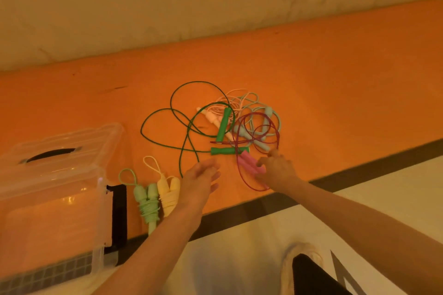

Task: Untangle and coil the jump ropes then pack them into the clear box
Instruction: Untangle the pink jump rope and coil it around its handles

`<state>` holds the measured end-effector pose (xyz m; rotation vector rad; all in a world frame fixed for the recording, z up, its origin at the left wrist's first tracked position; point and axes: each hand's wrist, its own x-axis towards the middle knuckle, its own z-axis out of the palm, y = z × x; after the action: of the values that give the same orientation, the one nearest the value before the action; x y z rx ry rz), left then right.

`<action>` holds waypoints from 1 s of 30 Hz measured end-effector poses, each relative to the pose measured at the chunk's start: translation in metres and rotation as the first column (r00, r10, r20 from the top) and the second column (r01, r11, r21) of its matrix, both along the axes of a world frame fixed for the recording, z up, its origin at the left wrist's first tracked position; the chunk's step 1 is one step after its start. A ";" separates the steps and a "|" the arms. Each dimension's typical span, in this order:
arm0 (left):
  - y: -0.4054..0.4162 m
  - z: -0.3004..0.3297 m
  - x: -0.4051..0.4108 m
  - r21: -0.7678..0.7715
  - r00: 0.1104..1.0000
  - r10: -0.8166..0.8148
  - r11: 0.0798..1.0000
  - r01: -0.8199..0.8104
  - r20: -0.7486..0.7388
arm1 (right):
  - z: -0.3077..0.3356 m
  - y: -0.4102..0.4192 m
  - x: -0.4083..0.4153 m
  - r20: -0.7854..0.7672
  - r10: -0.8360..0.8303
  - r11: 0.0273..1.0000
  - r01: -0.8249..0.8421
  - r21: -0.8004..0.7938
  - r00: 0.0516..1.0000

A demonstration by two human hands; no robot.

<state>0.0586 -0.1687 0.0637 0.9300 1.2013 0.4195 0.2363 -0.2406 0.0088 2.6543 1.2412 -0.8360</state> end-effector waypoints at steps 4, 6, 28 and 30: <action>0.000 -0.020 0.000 -0.030 0.999 -0.032 0.999 0.031 -0.016 | -0.054 0.010 -0.006 0.047 -0.008 0.995 0.013 -0.102 0.999; 0.001 -0.028 -0.002 -0.033 0.998 -0.049 0.998 0.048 -0.030 | -0.073 0.013 -0.005 0.122 0.024 0.997 -0.014 -0.082 0.992; -0.004 -0.044 -0.019 -0.096 0.990 -0.117 0.989 0.110 -0.077 | -0.091 -0.002 -0.003 -0.214 -0.385 0.890 0.423 0.171 0.898; -0.003 -0.045 -0.021 -0.099 0.990 -0.116 0.989 0.108 -0.082 | -0.104 -0.005 -0.015 0.156 -0.177 0.980 0.159 0.122 0.972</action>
<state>0.0375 -0.1716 0.0192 0.9369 1.2315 0.2314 0.2217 -0.2459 -0.0949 2.8795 1.0631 -0.5661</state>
